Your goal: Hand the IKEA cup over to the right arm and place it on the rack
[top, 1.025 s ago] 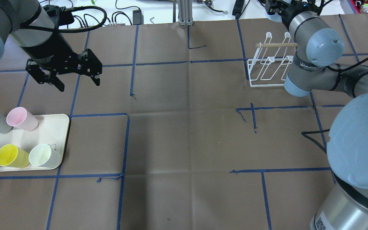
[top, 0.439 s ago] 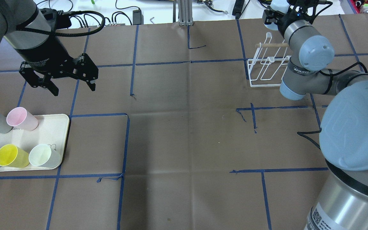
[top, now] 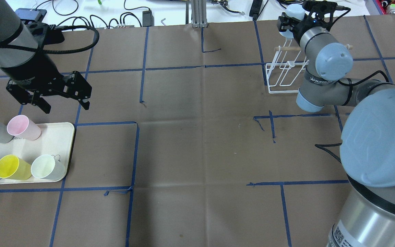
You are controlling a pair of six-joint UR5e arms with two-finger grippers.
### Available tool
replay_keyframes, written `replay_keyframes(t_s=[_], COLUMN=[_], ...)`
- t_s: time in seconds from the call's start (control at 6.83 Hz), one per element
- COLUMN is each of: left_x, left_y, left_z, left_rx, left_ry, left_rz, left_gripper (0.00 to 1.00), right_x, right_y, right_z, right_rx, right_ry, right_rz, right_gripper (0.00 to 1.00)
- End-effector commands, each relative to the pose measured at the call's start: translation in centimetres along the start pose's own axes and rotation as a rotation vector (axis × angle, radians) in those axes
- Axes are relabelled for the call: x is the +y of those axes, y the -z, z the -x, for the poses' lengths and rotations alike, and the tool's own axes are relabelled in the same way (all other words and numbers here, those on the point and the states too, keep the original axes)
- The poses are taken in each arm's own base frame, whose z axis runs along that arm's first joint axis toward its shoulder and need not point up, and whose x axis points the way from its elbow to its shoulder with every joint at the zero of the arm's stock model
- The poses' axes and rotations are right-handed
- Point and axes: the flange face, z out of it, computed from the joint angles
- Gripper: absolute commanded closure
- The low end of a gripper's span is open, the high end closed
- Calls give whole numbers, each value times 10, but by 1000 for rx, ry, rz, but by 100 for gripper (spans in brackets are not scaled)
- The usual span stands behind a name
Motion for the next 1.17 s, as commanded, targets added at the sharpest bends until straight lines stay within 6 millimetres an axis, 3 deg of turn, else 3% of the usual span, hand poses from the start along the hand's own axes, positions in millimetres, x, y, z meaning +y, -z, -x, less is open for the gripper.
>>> replay_keyframes(t_s=[0.0,0.15,0.29,0.44,0.73,1.03], left_x=[21,30,36,38,35,36], left_y=[-30,-41,-53,-67,-103,-151], left_z=[68,100,123,135,138,135], left_rx=[22,31,35,33,-6,-26], left_ry=[2,-13,-52,-63,-119,-135], left_rz=[22,24,12,1,-40,-72], left_gripper=[1,1,1,1,1,1], right_x=[10,10,6,6,-8,-43], right_y=[1,3,2,3,9,32], right_z=[0,1,1,1,3,11], right_rx=[0,-3,-1,-2,-7,-23], right_ry=[-6,8,-8,-9,-4,7], right_rz=[22,25,25,25,0,-66], right_gripper=[85,33,0,0,0,0])
